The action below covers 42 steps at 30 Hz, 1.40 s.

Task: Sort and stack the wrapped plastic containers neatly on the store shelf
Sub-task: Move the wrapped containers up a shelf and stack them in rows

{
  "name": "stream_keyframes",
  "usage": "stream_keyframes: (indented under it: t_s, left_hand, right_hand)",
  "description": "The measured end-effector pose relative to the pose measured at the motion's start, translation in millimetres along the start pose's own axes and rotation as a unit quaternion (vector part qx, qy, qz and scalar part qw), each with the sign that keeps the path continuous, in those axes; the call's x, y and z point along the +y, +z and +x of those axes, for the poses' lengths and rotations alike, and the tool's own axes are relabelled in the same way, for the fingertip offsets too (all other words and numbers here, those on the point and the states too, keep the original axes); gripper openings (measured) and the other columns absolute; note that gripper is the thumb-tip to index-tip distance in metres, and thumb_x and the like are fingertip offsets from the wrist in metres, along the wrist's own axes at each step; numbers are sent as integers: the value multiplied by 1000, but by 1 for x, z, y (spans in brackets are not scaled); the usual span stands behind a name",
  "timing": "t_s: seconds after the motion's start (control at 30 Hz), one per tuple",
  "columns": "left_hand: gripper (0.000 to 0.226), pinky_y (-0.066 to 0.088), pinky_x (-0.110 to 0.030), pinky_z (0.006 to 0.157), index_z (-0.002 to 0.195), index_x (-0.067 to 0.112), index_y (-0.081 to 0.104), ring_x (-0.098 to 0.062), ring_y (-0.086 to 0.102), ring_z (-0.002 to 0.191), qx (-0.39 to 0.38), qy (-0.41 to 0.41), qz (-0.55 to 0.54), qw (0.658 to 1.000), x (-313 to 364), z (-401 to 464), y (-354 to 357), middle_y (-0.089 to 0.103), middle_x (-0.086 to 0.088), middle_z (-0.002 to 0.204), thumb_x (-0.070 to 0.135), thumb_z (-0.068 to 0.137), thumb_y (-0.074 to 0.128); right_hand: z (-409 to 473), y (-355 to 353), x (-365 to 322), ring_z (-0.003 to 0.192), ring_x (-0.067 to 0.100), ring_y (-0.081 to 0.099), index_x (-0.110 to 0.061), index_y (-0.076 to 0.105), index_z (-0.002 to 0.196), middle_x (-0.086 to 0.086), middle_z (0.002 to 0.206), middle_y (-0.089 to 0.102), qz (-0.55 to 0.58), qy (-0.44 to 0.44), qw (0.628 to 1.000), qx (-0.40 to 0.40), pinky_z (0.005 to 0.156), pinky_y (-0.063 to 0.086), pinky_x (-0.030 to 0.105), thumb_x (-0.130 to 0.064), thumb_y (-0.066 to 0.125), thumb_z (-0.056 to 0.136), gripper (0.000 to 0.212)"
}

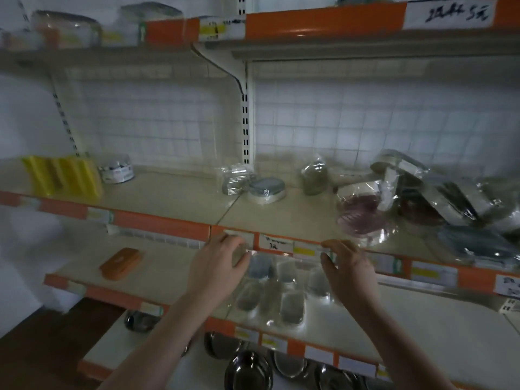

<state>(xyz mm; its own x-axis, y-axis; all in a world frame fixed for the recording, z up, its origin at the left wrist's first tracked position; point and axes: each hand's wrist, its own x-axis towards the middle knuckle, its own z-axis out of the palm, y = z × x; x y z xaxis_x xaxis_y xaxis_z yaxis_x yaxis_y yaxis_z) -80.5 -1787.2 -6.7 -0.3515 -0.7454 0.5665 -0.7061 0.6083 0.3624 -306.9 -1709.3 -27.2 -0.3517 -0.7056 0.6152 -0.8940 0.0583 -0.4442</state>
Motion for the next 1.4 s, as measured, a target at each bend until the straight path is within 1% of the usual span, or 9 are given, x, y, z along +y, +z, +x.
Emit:
stream_keyframes:
  t_s: [0.13,0.43,0.57,0.7,0.97,1.1,1.2,1.27,1.4]
  left_hand:
    - [16,51,-33,63,86,13,70,-29,64,74,14,28,-8,999,-48,57,6,65,-4,81,24,74,73]
    - [59,51,-40,78,102,11,68,-32,59,92,-22,46,-19,998,-100,152,33,64,-8,100,55,74,38]
    - [39,52,-43,81,107,7,66,-37,58,102,-12,83,25,996,-119,191,51,62,-13,110,32,77,67]
    - [46,53,-48,87,108,6,67,-39,57,112,-40,135,102,985,-131,223,66,59,-16,123,17,66,81]
    - [60,19,-36,115,147,21,31,-25,19,144,-116,108,153,975,-155,272,96,19,-1,157,35,93,54]
    - [60,33,-38,109,146,19,33,-24,31,138,-116,98,138,979,-167,283,101,32,-4,151,38,94,54]
    - [44,53,-46,84,129,15,55,-31,55,110,-70,136,97,984,-177,288,101,58,-7,124,21,87,66]
    - [36,55,-45,72,117,13,63,-31,61,94,-36,149,69,986,-186,291,102,65,-6,108,12,82,70]
    - [33,50,-37,77,116,13,67,-31,62,88,-15,134,19,991,-196,297,96,69,-6,106,7,83,69]
  right_hand:
    - [36,41,-21,80,32,64,-10,71,94,9,89,68,-14,22,1000,13,70,50,37,-5,74,73,22]
    - [95,88,-29,107,24,53,-15,59,122,6,116,60,-52,121,991,-38,88,40,32,-23,56,90,34]
    - [128,108,-30,117,22,46,-20,48,133,5,128,50,-44,142,985,-84,93,38,31,-34,50,93,42]
    - [163,135,-35,120,26,42,-18,45,133,9,130,46,-24,144,982,-120,95,35,33,-39,48,94,45]
    - [225,186,-40,123,35,37,-21,33,139,15,136,36,5,175,968,-178,98,33,38,-42,41,95,50]
    - [239,201,-37,128,35,32,-24,28,143,16,138,34,-2,190,961,-199,99,34,38,-46,39,94,54]
    - [239,208,-31,126,32,34,-24,38,138,11,137,32,12,184,961,-206,96,36,37,-42,41,94,47]
    - [239,211,-24,121,31,41,-24,46,134,7,138,31,58,188,958,-210,91,39,36,-35,44,94,41]
    - [239,208,-9,114,31,50,-19,60,123,3,128,40,173,211,941,-203,97,41,38,-16,51,93,32]
